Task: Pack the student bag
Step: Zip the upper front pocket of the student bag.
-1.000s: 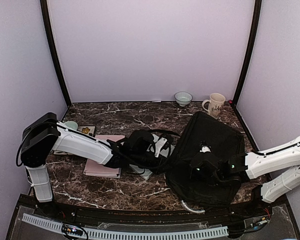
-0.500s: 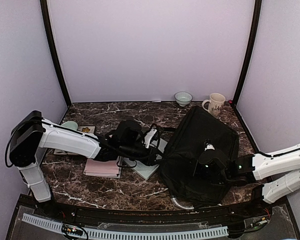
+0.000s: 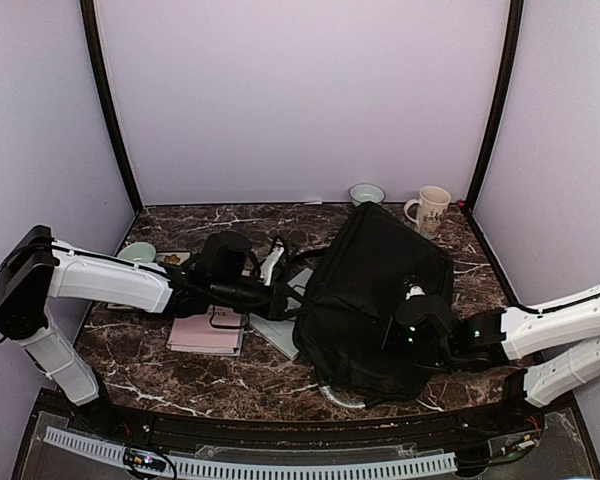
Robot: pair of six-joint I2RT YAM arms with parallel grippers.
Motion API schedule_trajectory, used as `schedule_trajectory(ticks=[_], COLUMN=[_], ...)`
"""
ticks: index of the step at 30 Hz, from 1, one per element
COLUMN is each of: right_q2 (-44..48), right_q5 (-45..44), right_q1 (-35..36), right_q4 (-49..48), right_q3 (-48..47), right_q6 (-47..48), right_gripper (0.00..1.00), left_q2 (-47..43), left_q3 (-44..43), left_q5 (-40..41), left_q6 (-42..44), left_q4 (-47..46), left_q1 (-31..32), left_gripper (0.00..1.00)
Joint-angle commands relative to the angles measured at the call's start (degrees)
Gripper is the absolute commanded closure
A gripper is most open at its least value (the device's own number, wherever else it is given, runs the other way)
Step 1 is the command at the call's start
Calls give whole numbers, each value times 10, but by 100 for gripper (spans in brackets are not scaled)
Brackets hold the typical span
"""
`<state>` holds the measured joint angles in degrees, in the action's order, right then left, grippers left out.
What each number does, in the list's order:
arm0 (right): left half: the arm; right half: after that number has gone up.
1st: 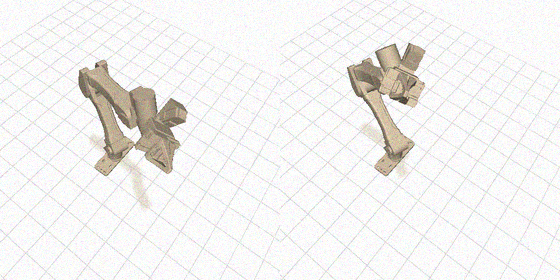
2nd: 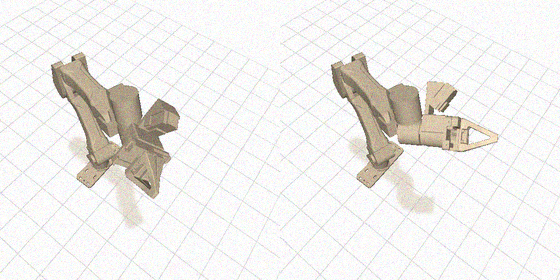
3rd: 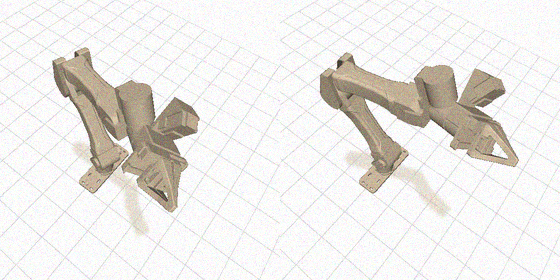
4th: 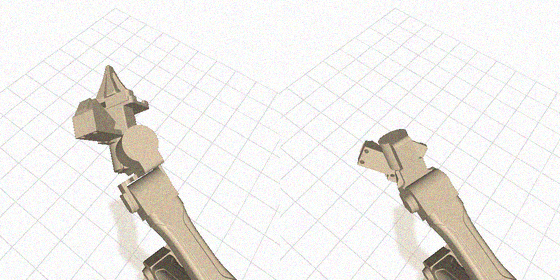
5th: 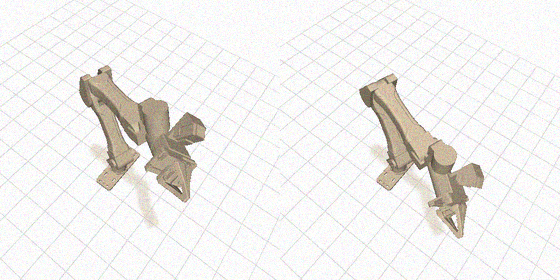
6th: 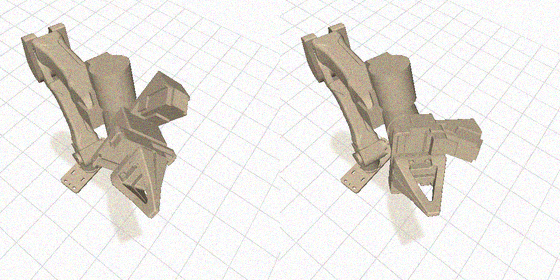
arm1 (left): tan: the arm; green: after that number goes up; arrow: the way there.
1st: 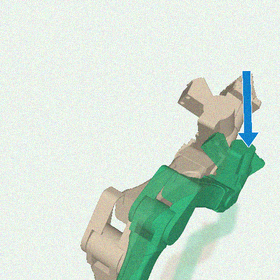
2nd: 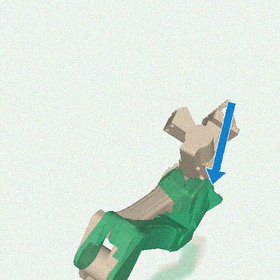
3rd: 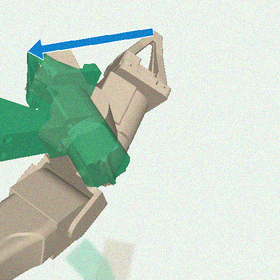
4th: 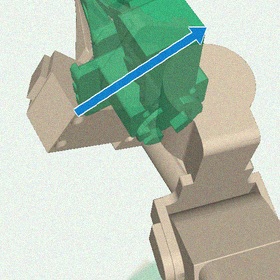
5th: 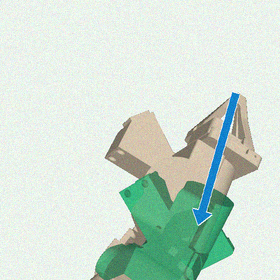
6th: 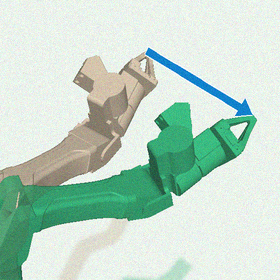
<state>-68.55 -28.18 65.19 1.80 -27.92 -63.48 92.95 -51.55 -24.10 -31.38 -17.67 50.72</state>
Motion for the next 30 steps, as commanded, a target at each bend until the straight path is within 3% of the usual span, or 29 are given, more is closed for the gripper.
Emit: schedule_trajectory(ticks=[1,11,18,21,23,27,30], right_q2=[-24,-4,43,89,61,-64,-70], right_q5=[-81,-75,-55,-1,41,-38,-36], right_q1=[-28,-30,-30,-23,-22,-17,-20], right_q4=[187,218,264,146,91,235,215], right_q3=[40,35,10,-9,-46,-158,-120], right_q6=[-4,-3,11,86,137,106,88], right_gripper=[100,100,100,100,100,100,100], left_q2=[-77,-119,-130,-80,-33,-3,-29], left_q3=[12,24,78,109,115,110,114], left_q5=[47,135,125,72,19,-7,23], left_q6=[-4,5,-36,-70,-94,-93,-69], left_q4=[-24,41,-5,-86,-161,-171,-141], left_q1=[-43,-68,-97,-96,-94,-93,-93], left_gripper=[100,100,100,100,100,100,100])
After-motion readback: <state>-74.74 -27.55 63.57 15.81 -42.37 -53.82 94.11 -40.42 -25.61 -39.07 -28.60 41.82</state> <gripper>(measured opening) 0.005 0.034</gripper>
